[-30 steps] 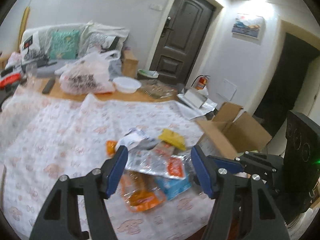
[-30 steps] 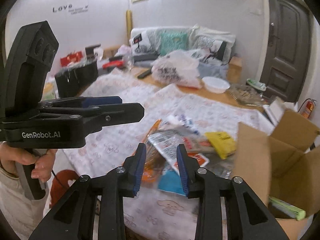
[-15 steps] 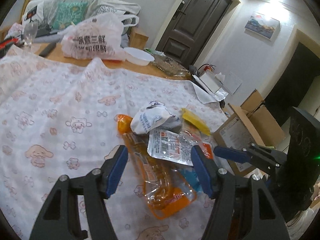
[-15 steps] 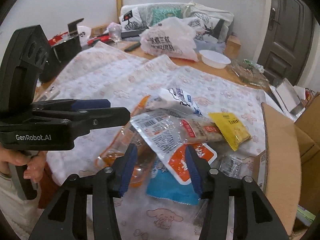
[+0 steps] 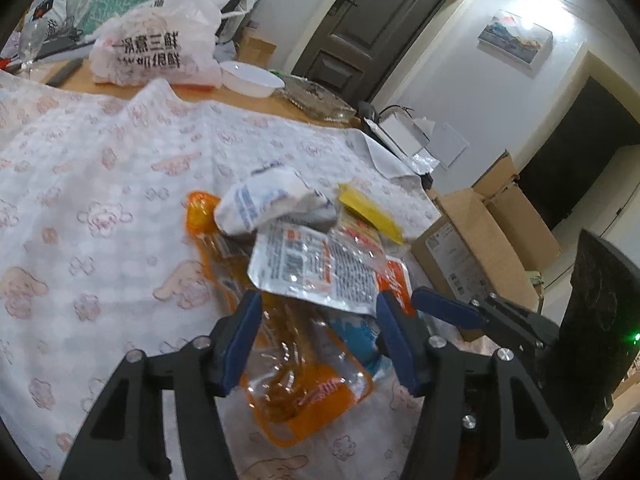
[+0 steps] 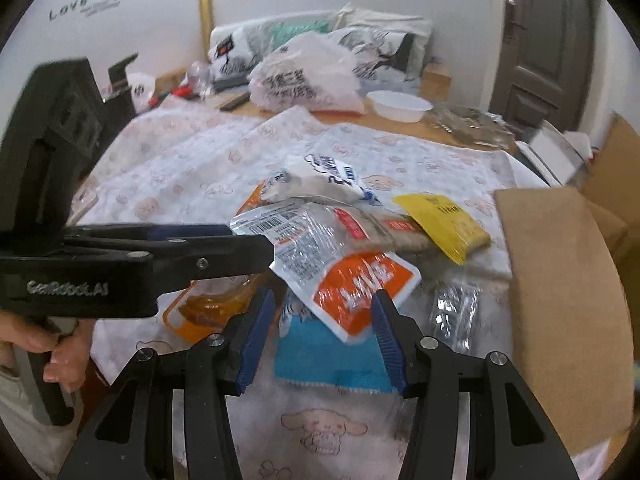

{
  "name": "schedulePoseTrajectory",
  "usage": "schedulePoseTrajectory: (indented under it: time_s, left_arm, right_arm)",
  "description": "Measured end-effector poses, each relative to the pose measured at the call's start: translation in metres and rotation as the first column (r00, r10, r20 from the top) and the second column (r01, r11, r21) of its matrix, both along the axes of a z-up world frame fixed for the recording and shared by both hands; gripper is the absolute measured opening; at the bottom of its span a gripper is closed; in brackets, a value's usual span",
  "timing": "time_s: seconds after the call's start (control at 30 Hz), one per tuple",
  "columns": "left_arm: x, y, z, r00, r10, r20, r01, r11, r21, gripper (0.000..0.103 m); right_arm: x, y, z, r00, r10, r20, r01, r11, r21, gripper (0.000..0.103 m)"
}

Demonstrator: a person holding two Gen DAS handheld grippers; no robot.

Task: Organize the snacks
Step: 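Return both tools to the snack pile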

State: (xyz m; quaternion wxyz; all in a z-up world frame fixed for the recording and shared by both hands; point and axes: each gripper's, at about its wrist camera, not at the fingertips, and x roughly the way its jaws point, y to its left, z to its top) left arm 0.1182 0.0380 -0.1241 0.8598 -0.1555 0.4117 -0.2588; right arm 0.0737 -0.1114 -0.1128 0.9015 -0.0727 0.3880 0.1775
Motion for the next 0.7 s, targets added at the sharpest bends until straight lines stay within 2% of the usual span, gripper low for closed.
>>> schedulePoseTrajectory:
  time_s: [0.13,0.27,0.37,0.43,0.47,0.5,0.6,0.7]
  left_arm:
    - [-0.001,-0.011,-0.003,1.000,-0.027,-0.009,0.027,1.000,0.003,0.056]
    - [0.003,-0.018,-0.007,1.000,-0.016,-0.025,0.016,1.000,-0.007,0.056]
    - [0.007,-0.021,-0.009,0.999,-0.008,-0.038,0.007,0.999,-0.033,0.056]
    - [0.011,-0.023,-0.009,0.999,0.012,-0.040,-0.014,0.999,-0.041,0.048]
    - [0.013,-0.023,-0.009,0.999,0.023,-0.045,-0.025,0.999,-0.047,0.034]
    - [0.015,-0.023,-0.010,0.998,0.028,-0.052,-0.031,0.998,-0.057,0.029]
    - [0.015,-0.023,-0.010,0.999,0.018,-0.038,-0.021,0.997,-0.080,0.019]
    - [0.011,-0.018,-0.007,1.000,0.015,-0.028,-0.017,0.996,-0.083,0.014]
  right_arm:
    - [-0.016,-0.010,-0.003,0.999,-0.048,0.011,0.048,0.999,0.023,0.046]
    - [-0.033,-0.016,-0.010,0.997,-0.076,0.002,0.076,0.996,0.054,0.046]
    - [-0.042,-0.025,-0.014,0.989,-0.146,0.021,0.145,0.989,0.040,0.046]
    - [-0.047,-0.032,-0.017,0.978,-0.207,0.035,0.206,0.978,0.025,0.047]
    - [-0.048,-0.035,-0.020,0.972,-0.233,0.041,0.232,0.973,0.009,0.047]
    - [-0.048,-0.037,-0.022,0.967,-0.250,0.046,0.250,0.968,-0.008,0.047]
    - [-0.045,-0.047,-0.029,0.951,-0.307,0.044,0.308,0.951,-0.016,0.047]
    - [-0.040,-0.056,-0.034,0.944,-0.329,0.022,0.329,0.944,-0.010,0.047]
